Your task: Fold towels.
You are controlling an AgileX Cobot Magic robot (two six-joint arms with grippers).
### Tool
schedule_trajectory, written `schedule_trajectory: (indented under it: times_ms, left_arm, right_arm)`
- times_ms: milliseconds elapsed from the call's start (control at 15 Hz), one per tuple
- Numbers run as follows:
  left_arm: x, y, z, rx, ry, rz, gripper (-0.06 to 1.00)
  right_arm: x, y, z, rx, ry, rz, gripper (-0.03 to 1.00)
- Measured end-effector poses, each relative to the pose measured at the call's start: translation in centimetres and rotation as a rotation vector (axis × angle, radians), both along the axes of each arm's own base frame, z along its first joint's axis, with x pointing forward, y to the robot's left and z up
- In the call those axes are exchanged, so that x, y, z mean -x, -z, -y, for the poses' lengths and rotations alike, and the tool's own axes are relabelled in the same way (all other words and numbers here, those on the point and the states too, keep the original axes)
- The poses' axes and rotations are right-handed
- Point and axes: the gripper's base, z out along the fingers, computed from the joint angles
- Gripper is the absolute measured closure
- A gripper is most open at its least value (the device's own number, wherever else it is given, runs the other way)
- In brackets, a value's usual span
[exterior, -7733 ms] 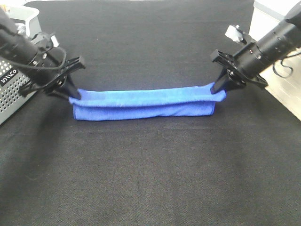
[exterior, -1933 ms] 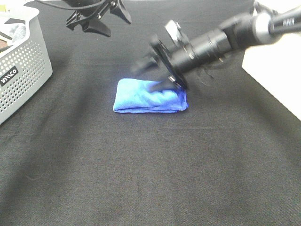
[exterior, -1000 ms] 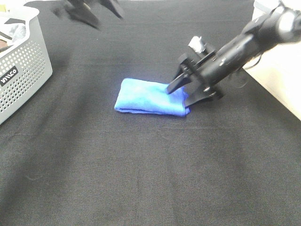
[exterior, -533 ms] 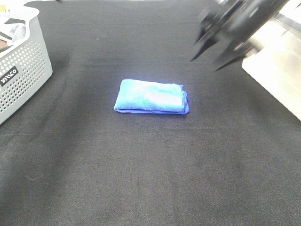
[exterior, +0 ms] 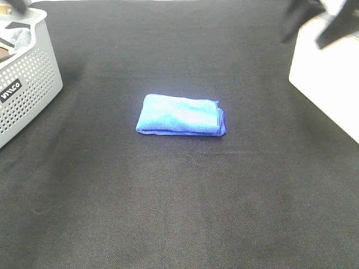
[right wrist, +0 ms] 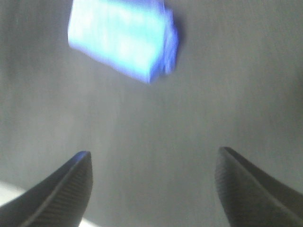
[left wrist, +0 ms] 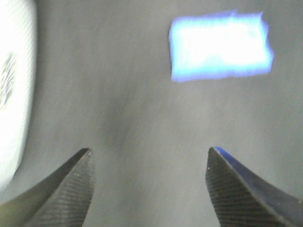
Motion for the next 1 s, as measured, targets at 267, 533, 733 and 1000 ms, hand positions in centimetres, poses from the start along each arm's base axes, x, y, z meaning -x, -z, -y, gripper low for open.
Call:
schedule_trajectory:
  times_ms: [267,533,733,1000]
  left_arm:
    - [8.5,0.0,-2.2,0.004,-0.002,0.067,0.30]
    - [19.2,1.6,-4.8,0.051,-0.003,0.255,0.30]
    - [24.3,4.6,-6.1,0.077,-0.003,0.363,0.30]
    - [26.6,9.3,-6.7,0.060,0.026,0.402,0.30]
  right_arm:
    - [8.5,-0.2,1.4,0.035,0.000,0.027,0.28]
    - [18.6,1.6,3.3,0.087,0.030,0.156,0.28]
    - [24.0,3.3,4.4,0.110,0.048,0.290,0.28]
    - [28.4,5.4,5.8,0.181,0.079,0.465,0.28]
